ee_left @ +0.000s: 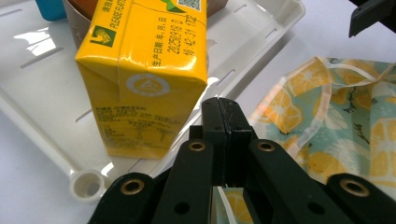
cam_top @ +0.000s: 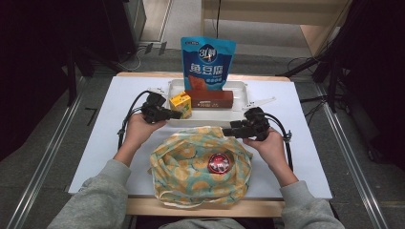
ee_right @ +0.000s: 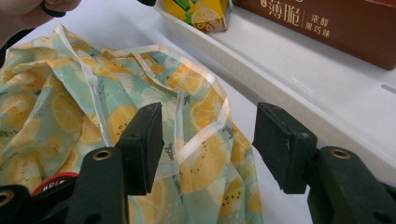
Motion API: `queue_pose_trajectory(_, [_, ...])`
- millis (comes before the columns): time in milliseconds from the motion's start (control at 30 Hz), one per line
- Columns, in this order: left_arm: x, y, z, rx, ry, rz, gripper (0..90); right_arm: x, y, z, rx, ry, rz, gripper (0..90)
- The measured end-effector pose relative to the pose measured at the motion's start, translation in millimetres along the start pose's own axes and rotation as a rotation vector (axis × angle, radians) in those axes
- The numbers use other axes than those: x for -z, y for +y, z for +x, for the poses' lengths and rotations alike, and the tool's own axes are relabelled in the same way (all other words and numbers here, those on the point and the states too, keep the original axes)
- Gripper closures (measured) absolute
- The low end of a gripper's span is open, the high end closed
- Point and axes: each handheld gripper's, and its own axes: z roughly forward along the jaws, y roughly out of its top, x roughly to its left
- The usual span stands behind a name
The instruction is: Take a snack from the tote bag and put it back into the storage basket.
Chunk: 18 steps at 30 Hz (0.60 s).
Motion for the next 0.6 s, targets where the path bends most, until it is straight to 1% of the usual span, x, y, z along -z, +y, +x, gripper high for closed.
queue_pose_trajectory(33, [-1.1, 0.1, 1.0, 0.007, 0.000, -0.005, 90.0, 0.2, 0.0, -0.1, -0.002, -0.001, 0.000, 44.0])
queue_pose_trajectory(100, [-1.2, 0.2, 2.4, 0.004, 0.001, -0.007, 90.0, 0.3, -0.1, -0.4, -0.006, -0.001, -0.001, 43.9])
queue_pose_trajectory(200, [-0.7, 0.4, 4.0, 0.000, 0.015, -0.012, 90.0, 0.0, -0.8, -0.6, -0.006, -0.002, 0.001, 43.9])
queue_pose_trajectory(500, [4.5, -2.3, 13.6, 0.035, 0.018, -0.025, 90.0, 1.9, -1.8, -0.3, -0.005, -0.003, -0.002, 44.0])
queue_pose_trajectory(600, [6.1, -3.9, 18.1, 0.056, 0.019, -0.032, 90.0, 2.5, -1.8, -1.0, -0.005, -0.003, -0.008, 44.1])
